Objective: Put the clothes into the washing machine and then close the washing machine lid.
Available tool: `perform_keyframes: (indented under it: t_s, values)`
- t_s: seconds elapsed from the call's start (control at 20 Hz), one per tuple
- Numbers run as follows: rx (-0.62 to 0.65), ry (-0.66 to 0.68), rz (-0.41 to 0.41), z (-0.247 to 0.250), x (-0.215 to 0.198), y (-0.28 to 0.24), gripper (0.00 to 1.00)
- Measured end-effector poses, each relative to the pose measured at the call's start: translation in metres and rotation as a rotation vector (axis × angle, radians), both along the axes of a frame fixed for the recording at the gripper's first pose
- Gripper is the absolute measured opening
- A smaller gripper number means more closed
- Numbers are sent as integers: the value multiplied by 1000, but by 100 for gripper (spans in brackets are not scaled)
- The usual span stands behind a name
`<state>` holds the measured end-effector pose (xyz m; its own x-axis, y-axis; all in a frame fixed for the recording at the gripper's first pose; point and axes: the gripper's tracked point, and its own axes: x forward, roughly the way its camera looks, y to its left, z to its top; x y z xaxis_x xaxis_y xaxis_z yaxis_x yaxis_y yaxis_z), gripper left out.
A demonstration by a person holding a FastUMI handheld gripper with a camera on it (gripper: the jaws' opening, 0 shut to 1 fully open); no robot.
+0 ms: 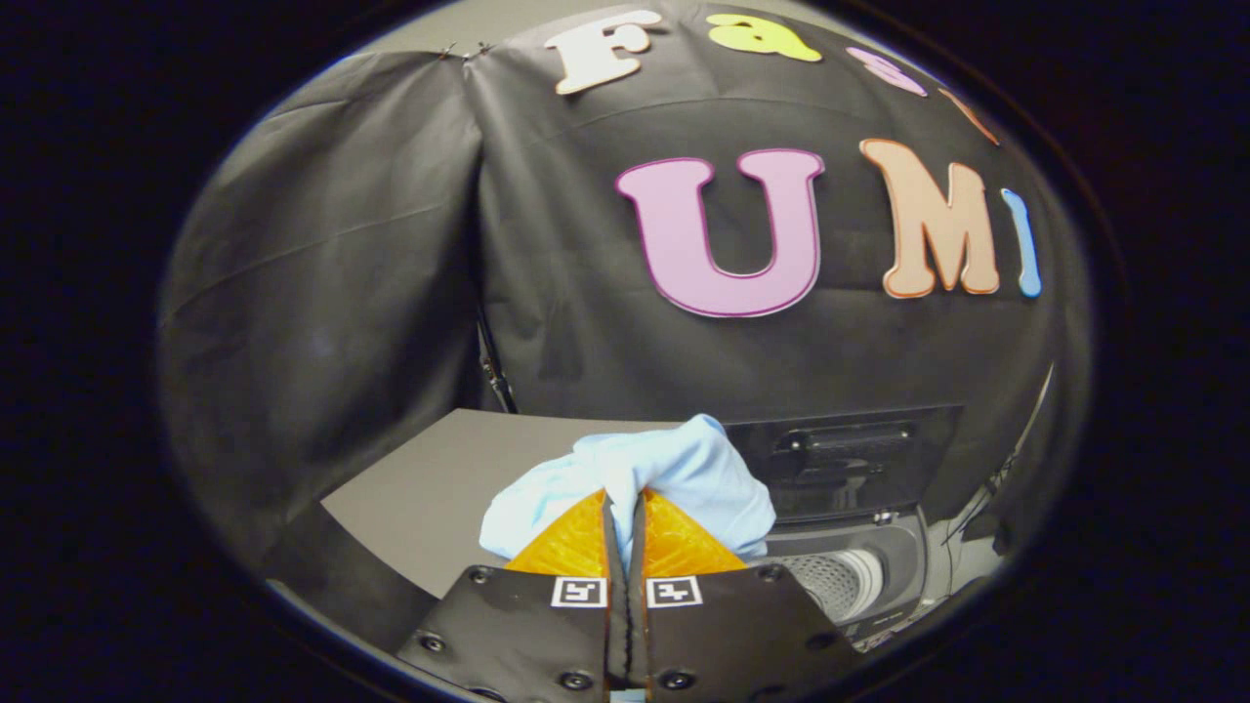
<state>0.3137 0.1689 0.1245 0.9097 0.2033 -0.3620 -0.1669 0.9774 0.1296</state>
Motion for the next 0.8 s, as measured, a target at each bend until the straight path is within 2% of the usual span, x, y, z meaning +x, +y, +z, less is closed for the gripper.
perform_keyframes:
  t_s: [0.4, 0.6, 0.8]
  values:
    - [5, -13, -124, -3, 0, -133, 1]
    - [-22, 8, -180, -33, 3, -179, 1]
    - [-11, 35, -214, -77, 9, -203, 1]
